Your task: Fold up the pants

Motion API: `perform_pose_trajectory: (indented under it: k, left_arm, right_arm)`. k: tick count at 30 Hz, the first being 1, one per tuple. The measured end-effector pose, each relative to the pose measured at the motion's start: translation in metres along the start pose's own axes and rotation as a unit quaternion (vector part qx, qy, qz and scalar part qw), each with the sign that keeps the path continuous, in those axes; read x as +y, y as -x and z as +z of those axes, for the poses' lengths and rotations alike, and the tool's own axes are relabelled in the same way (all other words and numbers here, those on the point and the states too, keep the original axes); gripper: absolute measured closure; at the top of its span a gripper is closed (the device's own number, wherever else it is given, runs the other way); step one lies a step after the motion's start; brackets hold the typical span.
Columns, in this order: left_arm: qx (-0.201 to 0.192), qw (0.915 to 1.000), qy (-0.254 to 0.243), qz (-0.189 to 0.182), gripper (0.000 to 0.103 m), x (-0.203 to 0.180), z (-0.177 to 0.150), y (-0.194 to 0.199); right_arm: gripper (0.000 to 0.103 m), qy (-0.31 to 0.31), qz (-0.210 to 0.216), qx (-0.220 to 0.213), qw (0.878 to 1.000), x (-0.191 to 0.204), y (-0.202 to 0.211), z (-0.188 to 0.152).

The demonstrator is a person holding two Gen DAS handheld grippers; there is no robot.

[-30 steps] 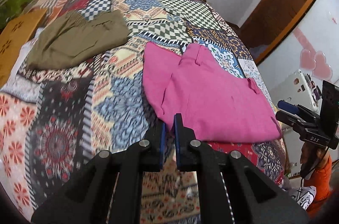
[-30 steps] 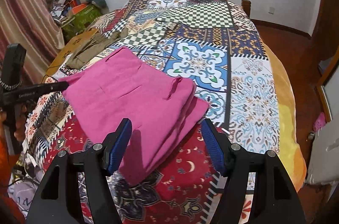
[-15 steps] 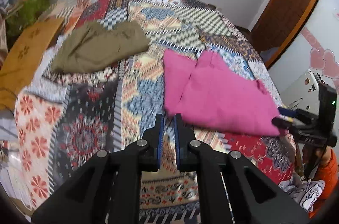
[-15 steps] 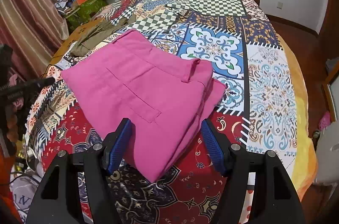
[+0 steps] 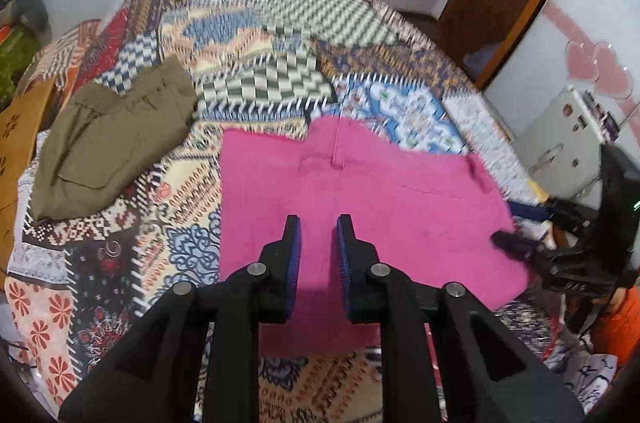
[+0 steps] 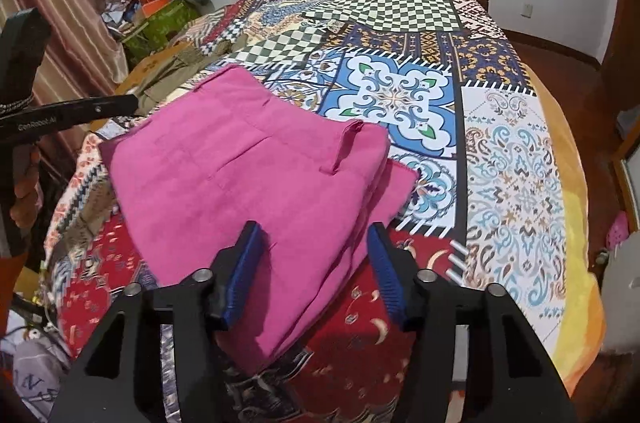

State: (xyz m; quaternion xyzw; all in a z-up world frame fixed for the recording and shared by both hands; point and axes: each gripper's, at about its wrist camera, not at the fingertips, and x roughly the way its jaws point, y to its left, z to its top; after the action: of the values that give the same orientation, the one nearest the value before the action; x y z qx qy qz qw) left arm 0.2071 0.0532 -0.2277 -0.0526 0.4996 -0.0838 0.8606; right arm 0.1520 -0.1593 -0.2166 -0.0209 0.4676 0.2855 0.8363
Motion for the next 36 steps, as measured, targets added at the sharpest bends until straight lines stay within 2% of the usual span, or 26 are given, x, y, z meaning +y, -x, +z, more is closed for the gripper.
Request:
perform_pose_trajectory:
  k: [3,5,10,13,21,24,32,36]
  left_arm:
    - [0.016,0.9998,0.007,-0.007,0.082,0.007,-0.007,-0.015]
    - [0.014,0.9998,0.014,-0.011,0.074,0.013,-0.012,-0.017]
    - [0.008,0.9997,0.022,-0.007,0.067,0.02,-0.023,-0.012]
    - [0.003,0.9997,0.023,-0.003,0.067,0.02,-0.03,-0.01]
    - [0.008,0.9992,0.009,0.037,0.067,0.021,-0.042,-0.002]
    - [0.006,0.9992,0.022,0.033,0.067,0.027,-0.048,0.001]
    - [0.006,0.9981,0.042,0.045,0.067,0.033,-0.051,0.011]
    - [-0.004,0.9965,0.028,0.078,0.066,0.032,-0.044,0.02]
  right_arm:
    - [0.054,-0.002,-0.001,0.002,1.0,-0.007,-0.005,0.003]
    - [0.054,-0.006,-0.001,0.003,1.0,-0.011,-0.009,0.006]
    - [0.054,-0.004,0.001,0.007,1.0,-0.018,-0.02,0.014]
    - [0.054,0.001,-0.002,0.005,1.0,-0.02,-0.025,0.021]
    - [0.054,0.004,0.0,0.005,1.0,-0.027,-0.033,0.029]
    - [0.054,0.001,-0.002,0.005,1.0,-0.029,-0.031,0.029]
    - [0.054,-0.014,-0.015,0.009,1.0,-0.033,-0.013,0.026]
    - [0.054,-0.021,-0.02,0.006,1.0,-0.034,0.003,0.023]
